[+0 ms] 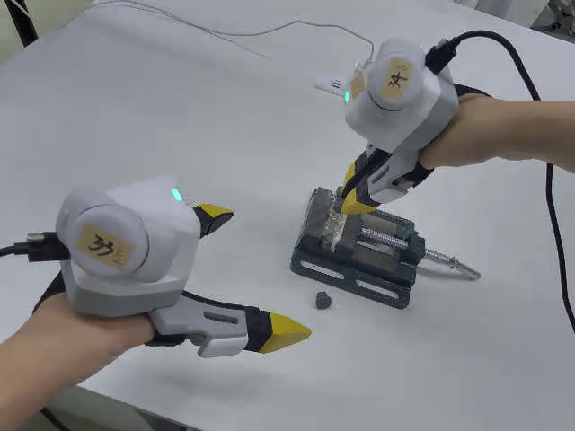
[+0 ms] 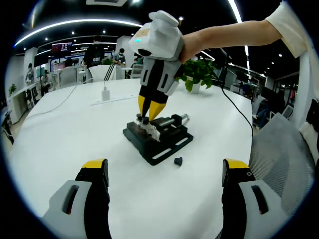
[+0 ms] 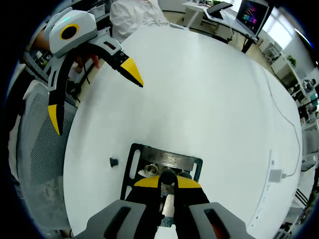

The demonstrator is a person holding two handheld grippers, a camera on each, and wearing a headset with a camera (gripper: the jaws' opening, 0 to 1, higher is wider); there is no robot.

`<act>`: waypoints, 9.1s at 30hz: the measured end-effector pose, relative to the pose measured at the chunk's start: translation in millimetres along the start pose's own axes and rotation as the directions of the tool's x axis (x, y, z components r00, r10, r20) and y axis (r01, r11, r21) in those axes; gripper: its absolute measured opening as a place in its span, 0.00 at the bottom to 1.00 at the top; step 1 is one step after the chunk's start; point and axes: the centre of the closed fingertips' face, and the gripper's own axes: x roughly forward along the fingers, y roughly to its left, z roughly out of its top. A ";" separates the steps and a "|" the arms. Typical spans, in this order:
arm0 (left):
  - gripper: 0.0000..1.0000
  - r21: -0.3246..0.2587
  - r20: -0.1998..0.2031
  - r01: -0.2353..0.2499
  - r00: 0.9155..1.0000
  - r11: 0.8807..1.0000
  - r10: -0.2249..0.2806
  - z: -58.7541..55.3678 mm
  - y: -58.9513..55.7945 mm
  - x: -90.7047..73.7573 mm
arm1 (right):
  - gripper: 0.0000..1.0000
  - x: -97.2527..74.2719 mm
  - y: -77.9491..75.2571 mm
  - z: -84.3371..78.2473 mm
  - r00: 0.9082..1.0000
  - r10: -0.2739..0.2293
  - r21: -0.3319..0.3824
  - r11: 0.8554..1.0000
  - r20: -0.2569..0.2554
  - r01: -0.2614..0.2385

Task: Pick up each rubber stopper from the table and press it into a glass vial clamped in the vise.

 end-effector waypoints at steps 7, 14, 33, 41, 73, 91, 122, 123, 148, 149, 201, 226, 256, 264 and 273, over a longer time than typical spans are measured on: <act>0.94 0.004 0.001 0.007 1.000 1.000 -0.007 2.1 -2.6 3.1 | 0.03 -1.6 1.8 -1.5 0.999 -0.020 0.050 0.999 -0.049 0.022; 0.94 0.007 0.004 0.016 1.000 1.000 -0.016 4.4 -5.3 6.6 | 0.03 -4.0 8.0 -0.3 0.995 -0.062 0.146 0.987 -0.077 0.073; 0.94 0.008 0.001 0.022 1.000 1.000 -0.022 4.6 -6.5 7.9 | 0.06 -3.5 6.6 -1.4 0.997 -0.044 0.071 0.996 -0.063 0.048; 0.94 0.007 -0.004 0.022 1.000 1.000 -0.022 1.9 -8.2 6.9 | 0.10 -2.4 5.4 -2.3 0.997 -0.041 0.017 0.999 -0.058 0.042; 0.93 0.007 -0.012 0.027 1.000 1.000 -0.027 3.4 -1.6 9.5 | 0.02 -11.8 -2.4 -1.9 0.995 0.050 0.127 0.990 0.085 -0.060; 0.93 0.003 -0.020 0.033 0.999 0.999 -0.033 -0.6 -2.6 12.2 | 0.00 -5.0 1.6 -1.1 0.995 0.064 0.138 0.988 0.076 -0.074; 0.92 -0.015 -0.012 0.050 0.999 0.999 -0.050 2.3 -0.5 27.1 | 0.00 -1.5 2.3 -2.4 0.998 0.059 0.074 0.995 0.007 -0.059; 0.92 -0.017 -0.011 0.047 0.999 0.999 -0.047 2.3 0.5 27.3 | 0.00 -1.7 3.0 -2.0 0.998 0.060 0.077 0.995 0.006 -0.060; 0.91 -0.051 0.000 0.035 0.999 0.998 -0.035 3.1 8.6 33.4 | 0.00 2.5 -2.4 -2.2 0.992 0.103 0.064 0.993 -0.079 -0.098; 0.91 -0.049 -0.001 0.037 0.999 0.998 -0.037 3.6 8.1 33.8 | 0.00 2.2 -1.4 -1.6 0.991 0.102 0.042 0.994 -0.085 -0.098; 0.91 0.050 0.008 -0.013 1.000 0.999 0.012 36.8 -6.3 3.4 | 0.18 -9.7 -7.8 -8.4 0.984 -0.106 0.160 0.984 0.146 0.082; 0.92 0.060 -0.022 -0.012 1.000 0.998 0.013 24.6 -7.4 -12.2 | 0.71 -10.9 69.1 -5.0 0.922 -0.108 0.164 0.985 0.371 0.050; 0.91 0.038 -0.021 -0.026 0.999 0.999 0.027 12.2 -5.5 -20.9 | 0.19 17.7 98.9 4.0 0.910 -0.036 0.194 0.980 0.413 -0.050; 0.91 0.023 -0.021 -0.034 0.999 0.999 0.034 8.1 -4.0 -22.8 | 0.10 30.9 99.4 -2.3 0.925 -0.015 0.181 0.982 0.380 -0.058; 0.91 0.018 -0.025 -0.039 0.999 0.999 0.040 5.5 -2.1 -25.1 | 0.05 38.9 98.0 -4.3 0.934 0.002 0.169 0.983 0.358 -0.067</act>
